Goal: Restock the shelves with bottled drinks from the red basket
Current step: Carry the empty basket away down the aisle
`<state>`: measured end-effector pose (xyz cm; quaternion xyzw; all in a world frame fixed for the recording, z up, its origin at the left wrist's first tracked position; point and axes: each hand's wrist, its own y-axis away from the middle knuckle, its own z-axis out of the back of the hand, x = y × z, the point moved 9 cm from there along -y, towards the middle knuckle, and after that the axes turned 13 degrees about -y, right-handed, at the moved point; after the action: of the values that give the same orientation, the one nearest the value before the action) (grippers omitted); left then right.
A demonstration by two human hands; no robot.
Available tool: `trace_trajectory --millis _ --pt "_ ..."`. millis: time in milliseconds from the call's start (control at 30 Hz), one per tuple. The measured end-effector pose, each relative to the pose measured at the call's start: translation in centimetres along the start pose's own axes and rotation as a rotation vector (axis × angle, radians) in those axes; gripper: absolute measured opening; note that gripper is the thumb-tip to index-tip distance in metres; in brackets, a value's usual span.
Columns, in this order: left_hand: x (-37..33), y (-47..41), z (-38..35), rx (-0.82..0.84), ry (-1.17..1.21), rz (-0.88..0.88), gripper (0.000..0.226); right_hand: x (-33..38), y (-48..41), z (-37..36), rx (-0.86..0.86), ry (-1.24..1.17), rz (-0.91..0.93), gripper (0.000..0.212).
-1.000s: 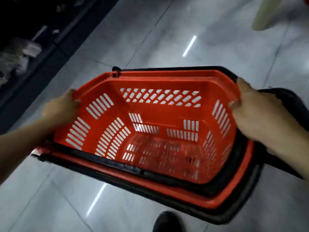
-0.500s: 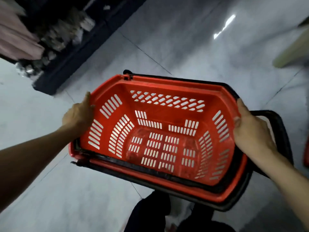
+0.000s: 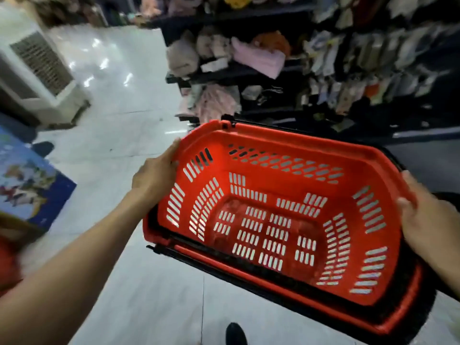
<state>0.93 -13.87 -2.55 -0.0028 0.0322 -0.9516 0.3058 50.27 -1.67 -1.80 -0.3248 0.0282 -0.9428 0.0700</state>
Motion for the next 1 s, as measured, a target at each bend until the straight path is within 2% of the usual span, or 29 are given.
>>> trace_trajectory --millis 67,133,233,500,633,800,1000 --pt "5.9 1.3 2.4 -0.064 0.014 0.121 0.053 5.9 -2.4 -0.9 0.004 0.038 0.166 0.049" --pt "11.2 2.7 3.7 -0.109 0.006 0.213 0.054 10.9 -4.4 -2.5 0.012 0.02 0.244 0.052" --pt "17.9 4.7 4.6 -0.146 -0.035 0.327 0.056 18.0 -5.8 -6.6 0.102 -0.086 0.275 0.053" --pt "31.2 10.8 5.9 -0.112 -0.071 0.729 0.056 34.2 -8.3 -17.7 0.345 -0.208 0.475 0.054" --pt "35.4 14.1 5.2 -0.092 -0.095 0.938 0.057 42.2 -9.5 -24.6 0.456 -0.144 0.547 0.057" --pt "37.9 17.0 5.7 -0.089 -0.117 1.144 0.056 52.2 -9.5 -32.0 0.606 -0.159 0.738 0.059" --pt "39.2 24.2 6.7 -0.11 -0.101 1.482 0.054 64.5 -3.9 -38.8 0.824 -0.267 0.911 0.058"
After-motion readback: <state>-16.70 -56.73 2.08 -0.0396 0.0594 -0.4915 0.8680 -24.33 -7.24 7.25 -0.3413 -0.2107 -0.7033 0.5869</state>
